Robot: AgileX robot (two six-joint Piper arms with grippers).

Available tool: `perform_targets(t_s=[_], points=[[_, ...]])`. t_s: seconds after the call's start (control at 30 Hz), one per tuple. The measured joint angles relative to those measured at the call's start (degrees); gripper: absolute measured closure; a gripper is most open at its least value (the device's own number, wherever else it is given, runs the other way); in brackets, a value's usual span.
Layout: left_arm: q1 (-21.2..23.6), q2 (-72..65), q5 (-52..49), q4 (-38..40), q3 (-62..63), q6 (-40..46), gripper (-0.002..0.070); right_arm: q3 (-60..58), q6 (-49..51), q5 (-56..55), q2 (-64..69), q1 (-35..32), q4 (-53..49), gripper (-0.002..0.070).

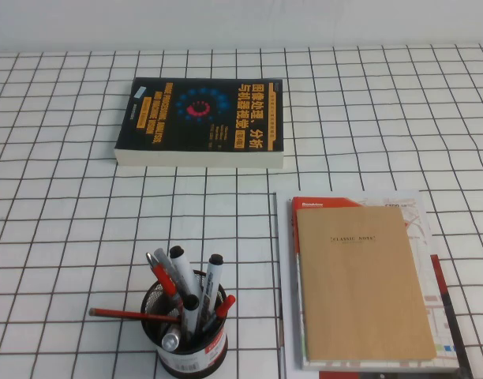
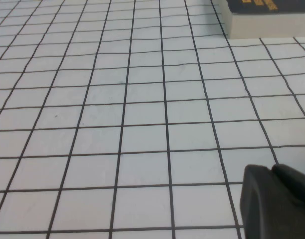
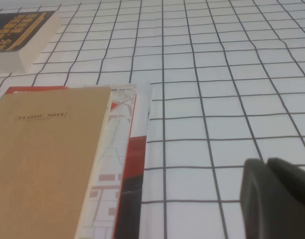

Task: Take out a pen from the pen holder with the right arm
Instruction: 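Take a marker out of the pen holder and lay it on the table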

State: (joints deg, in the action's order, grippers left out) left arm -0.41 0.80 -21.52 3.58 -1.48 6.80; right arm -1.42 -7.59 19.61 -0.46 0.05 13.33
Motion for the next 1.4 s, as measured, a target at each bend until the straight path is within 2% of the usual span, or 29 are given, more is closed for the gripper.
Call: perform_targets(t_s=[0.47, 0.87, 1.1, 1.3, 1.4], points=[[0.0, 0.0, 0.0, 0.0, 0.0, 0.0, 0.0679, 0.0, 0.0, 0.0, 0.0, 0.0, 0.25, 0.0692], [0.0, 0.0, 0.0, 0.0, 0.0, 0.0, 0.0679, 0.0, 0.0, -2.65, 0.0, 0.0, 4.94, 0.0692], [0.0, 0.0, 0.0, 0.0, 0.0, 0.0, 0.0679, 0.0, 0.0, -6.93, 0.0, 0.0, 15.64, 0.0692], [0.0, 0.0, 0.0, 0.0, 0.0, 0.0, 0.068, 0.0, 0.0, -13.05, 0.0, 0.0, 29.95, 0.0692], [0.0, 0.0, 0.0, 0.0, 0.0, 0.0, 0.0679, 0.0, 0.0, -14.48, 0.0, 0.0, 33.1, 0.0692]])
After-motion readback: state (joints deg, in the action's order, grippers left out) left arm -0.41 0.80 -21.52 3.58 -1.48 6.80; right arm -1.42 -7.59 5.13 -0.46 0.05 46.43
